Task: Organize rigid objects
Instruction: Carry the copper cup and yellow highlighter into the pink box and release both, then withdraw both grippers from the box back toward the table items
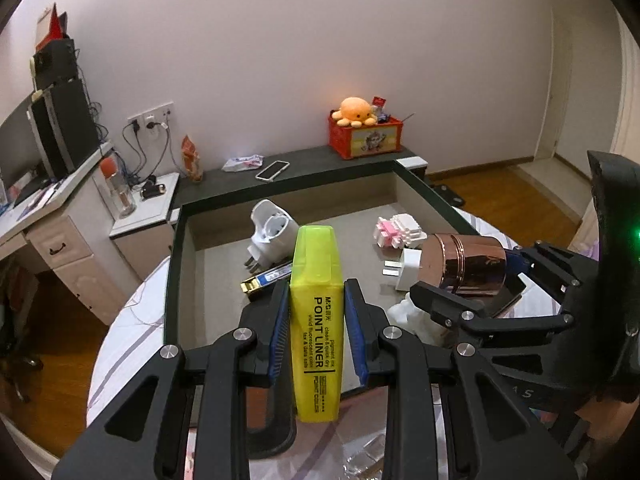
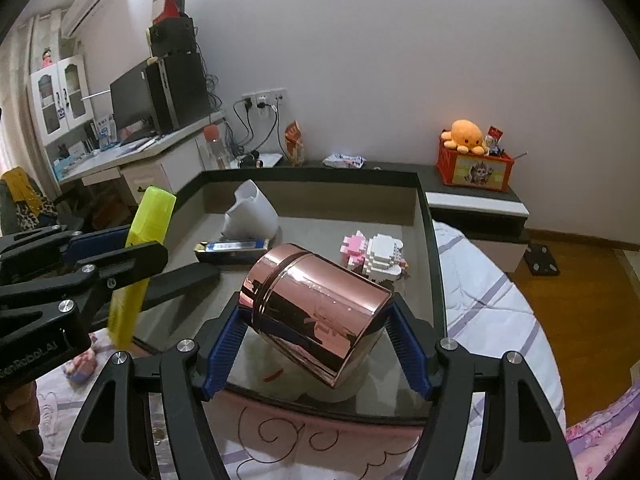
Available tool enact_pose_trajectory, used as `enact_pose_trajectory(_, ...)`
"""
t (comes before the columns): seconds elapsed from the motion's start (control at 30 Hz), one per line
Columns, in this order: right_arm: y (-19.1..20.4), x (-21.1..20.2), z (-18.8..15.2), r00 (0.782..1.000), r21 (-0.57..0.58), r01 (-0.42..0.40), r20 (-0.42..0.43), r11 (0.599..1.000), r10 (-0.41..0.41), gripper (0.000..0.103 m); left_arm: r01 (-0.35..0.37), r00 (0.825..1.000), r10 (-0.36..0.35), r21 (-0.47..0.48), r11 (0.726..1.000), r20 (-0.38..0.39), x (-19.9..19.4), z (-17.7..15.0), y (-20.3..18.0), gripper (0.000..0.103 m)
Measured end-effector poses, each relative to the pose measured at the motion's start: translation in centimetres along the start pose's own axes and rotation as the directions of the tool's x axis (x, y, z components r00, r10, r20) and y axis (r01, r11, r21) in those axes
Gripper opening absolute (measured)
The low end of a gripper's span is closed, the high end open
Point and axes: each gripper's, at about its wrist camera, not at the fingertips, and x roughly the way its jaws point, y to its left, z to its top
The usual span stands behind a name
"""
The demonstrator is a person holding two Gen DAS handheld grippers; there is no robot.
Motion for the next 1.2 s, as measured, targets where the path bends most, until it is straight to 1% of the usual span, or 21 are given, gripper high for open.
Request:
enact_pose_trajectory(0.1, -0.3, 0.1, -0.1, 1.0, 0.011, 0.001, 0.003, 1.0, -0.001, 0.07, -0.017, 1.0, 0.017, -0.01, 1.0, -0.017, 0.8, -0.3, 0.2, 0.028)
enact_pose_trajectory(0.17, -0.4, 0.1, -0.1, 1.0, 0.019, -0.004, 0.004, 1.0, 0.004, 0.071, -0.019, 1.0, 0.019, -0.023, 1.0, -0.016, 0.8, -0.4, 0.5, 0.035)
enact_pose_trajectory(0.23, -0.5, -0.2, 0.0, 1.0, 0.023, -0.007, 0.013, 1.0, 0.007, 0.075, -0.019, 1.0, 0.019, -0.038, 0.999, 0.002, 0.2, -0.6, 0.8, 0.063)
enact_pose_trajectory(0.27, -0.5, -0.6, 0.1, 1.0, 0.027, -0.009, 0.026, 1.0, 0.008, 0.078, -0.023, 0.999, 0.024, -0.045, 0.999, 0.022, -0.3, -0.6, 1.0, 0.069)
enact_pose_trajectory(0.3, -0.4, -0.7, 0.2, 1.0, 0.031, -0.004, 0.03, 1.0, 0.004, 0.08, -0.029, 0.999, 0.031, -0.05, 0.998, 0.036, -0.8, -0.7, 1.2, 0.078)
enact_pose_trajectory(0.33, -0.4, -0.9, 0.3, 0.999, 0.032, -0.003, 0.033, 0.999, 0.002, 0.08, -0.032, 0.998, 0.034, -0.05, 0.998, 0.045, -1.3, -0.8, 1.3, 0.083)
enact_pose_trajectory(0.43, -0.2, -1.8, 0.2, 0.999, 0.031, -0.016, 0.04, 0.999, 0.015, 0.08, -0.037, 0.997, 0.041, -0.063, 0.997, 0.072, -3.1, -1.3, 1.9, 0.09)
enact_pose_trajectory(0.47, -0.2, -2.2, 0.2, 0.999, 0.035, -0.018, 0.042, 0.999, 0.017, 0.08, -0.042, 0.996, 0.047, -0.073, 0.996, 0.079, -3.9, -1.5, 2.2, 0.094)
enact_pose_trajectory(0.53, 0.0, -2.8, 0.2, 0.999, 0.04, -0.022, 0.049, 0.999, 0.02, 0.08, -0.045, 0.994, 0.053, -0.089, 0.995, 0.094, -5.0, -1.9, 2.8, 0.099)
enact_pose_trajectory(0.6, 0.2, -3.9, 0.1, 0.998, 0.044, -0.023, 0.066, 0.999, 0.02, 0.08, -0.05, 0.993, 0.06, -0.105, 0.993, 0.097, -6.6, -2.7, 3.5, 0.101)
enact_pose_trajectory(0.73, 0.8, -6.2, -0.4, 0.995, 0.046, -0.032, 0.093, 0.998, 0.027, 0.081, -0.061, 0.989, 0.079, -0.14, 0.988, 0.126, -9.7, -4.3, 4.8, 0.102)
enact_pose_trajectory(0.77, 1.1, -7.2, -0.6, 0.994, 0.044, -0.032, 0.103, 0.999, 0.028, 0.081, -0.059, 0.988, 0.079, -0.15, 0.987, 0.132, -10.4, -4.7, 5.1, 0.102)
enact_pose_trajectory(0.87, 1.7, -9.8, -1.3, 0.99, 0.036, -0.034, 0.14, 0.999, 0.029, 0.081, -0.083, 0.98, 0.113, -0.177, 0.981, 0.164, -13.4, -6.4, 5.9, 0.102)
enact_pose_trajectory(0.97, 2.3, -12.1, -1.9, 0.985, 0.03, -0.035, 0.171, 0.999, 0.029, 0.081, -0.098, 0.976, 0.13, -0.184, 0.978, 0.173, -15.5, -8.1, 6.4, 0.103)
enact_pose_trajectory(1.07, 2.4, -14.0, -2.8, 0.981, 0.03, -0.015, 0.192, 0.999, 0.009, 0.082, -0.116, 0.974, 0.149, -0.183, 0.976, 0.173, -17.2, -9.7, 6.6, 0.103)
enact_pose_trajectory(1.2, 2.4, -16.0, -4.2, 0.98, 0.045, 0.006, 0.199, 0.999, -0.015, 0.082, -0.115, 0.971, 0.151, -0.193, 0.974, 0.183, -19.2, -11.5, 6.6, 0.103)
